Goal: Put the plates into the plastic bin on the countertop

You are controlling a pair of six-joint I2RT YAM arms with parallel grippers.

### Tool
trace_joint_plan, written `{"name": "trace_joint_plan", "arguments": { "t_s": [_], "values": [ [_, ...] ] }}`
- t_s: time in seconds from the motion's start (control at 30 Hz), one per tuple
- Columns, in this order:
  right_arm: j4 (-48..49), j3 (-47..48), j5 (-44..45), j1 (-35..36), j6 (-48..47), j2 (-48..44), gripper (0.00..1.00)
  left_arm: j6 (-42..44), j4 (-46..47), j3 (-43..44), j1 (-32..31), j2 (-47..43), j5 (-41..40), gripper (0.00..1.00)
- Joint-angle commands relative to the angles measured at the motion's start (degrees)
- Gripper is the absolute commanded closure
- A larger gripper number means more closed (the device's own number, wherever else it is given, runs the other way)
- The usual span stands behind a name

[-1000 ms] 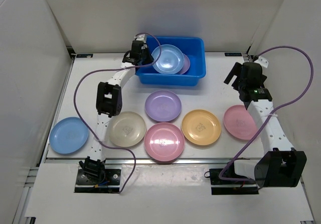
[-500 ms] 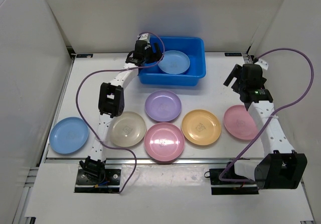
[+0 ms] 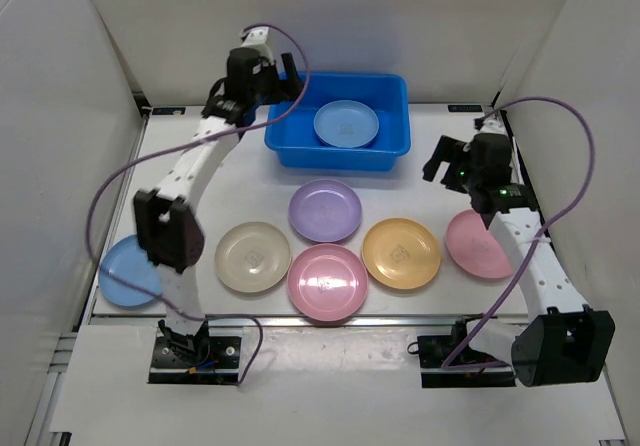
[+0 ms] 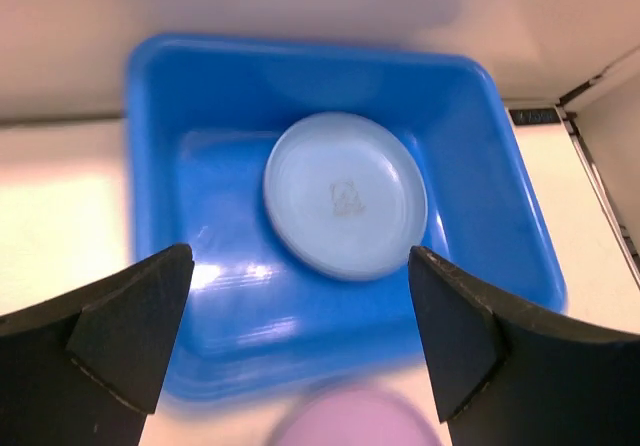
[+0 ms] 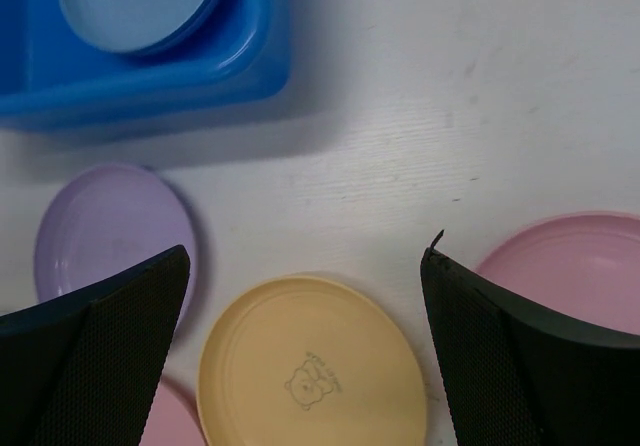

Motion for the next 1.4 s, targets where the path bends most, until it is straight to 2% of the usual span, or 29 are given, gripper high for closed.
{"name": "trace_joint_plan", "arguments": {
  "t_s": [0.0,0.03,0.13,0.17,0.27,0.4,0.57,0.77,0.9,1.2,1.23,1.33,1.37],
  "values": [
    [5.71,-2.63,-8.02,4.47,-1.36,2.77,0.01,2.05,-2.31,-15.42,-0.33,-15.65,-7.74,0.01],
    [6.59,-2.99,-9.68,7.35,-1.53,4.87,0.01,0.74,-2.57,-23.38,-0.33,-21.25,-9.32,0.01],
    [10.46,-2.91,-12.32,11.24,-2.58,11.01,0.03,-2.25,-2.48,-34.77,-0.42,-31.71,-12.59,0.01],
    [11.16,-2.64,-13.72,13.34,-2.76,12.95,0.04,-4.00,-2.48,-41.33,-0.59,-33.76,-12.42,0.01],
    [13.19,-0.53,-12.35,17.21,-3.81,20.34,0.05,-8.13,-3.71,-51.02,-0.60,-42.03,-12.24,0.01],
    [19.24,0.44,-11.02,19.68,-3.47,28.33,0.06,-10.95,-10.19,-55.62,-0.51,-49.58,-15.38,0.01],
    [23.64,0.88,-13.39,21.09,-3.47,32.66,0.13,-13.42,-14.69,-58.62,-0.60,-54.34,-16.10,0.01],
    [24.61,1.93,-12.42,22.15,-1.71,37.23,0.28,-13.69,-16.02,-57.83,-0.68,-56.28,-17.69,0.01],
    [26.19,0.88,-9.44,22.32,0.93,38.11,0.47,-13.33,-16.72,-56.78,-0.60,-56.11,-18.48,0.01],
    [27.25,0.52,-6.62,22.85,3.56,40.04,0.55,-12.45,-18.12,-56.07,-0.68,-57.69,-19.79,0.01],
    [27.34,0.35,-6.18,22.85,4.09,40.04,0.61,-12.19,-18.48,-55.98,-0.68,-58.04,-19.80,0.01],
    [26.99,0.52,-5.65,23.02,4.09,40.39,0.67,-12.10,-19.18,-55.72,-0.69,-58.31,-20.41,0.01],
    [27.08,0.52,-5.65,23.03,3.92,40.40,0.74,-11.93,-19.36,-55.55,-0.51,-58.57,-20.41,0.01]
  ]
}}
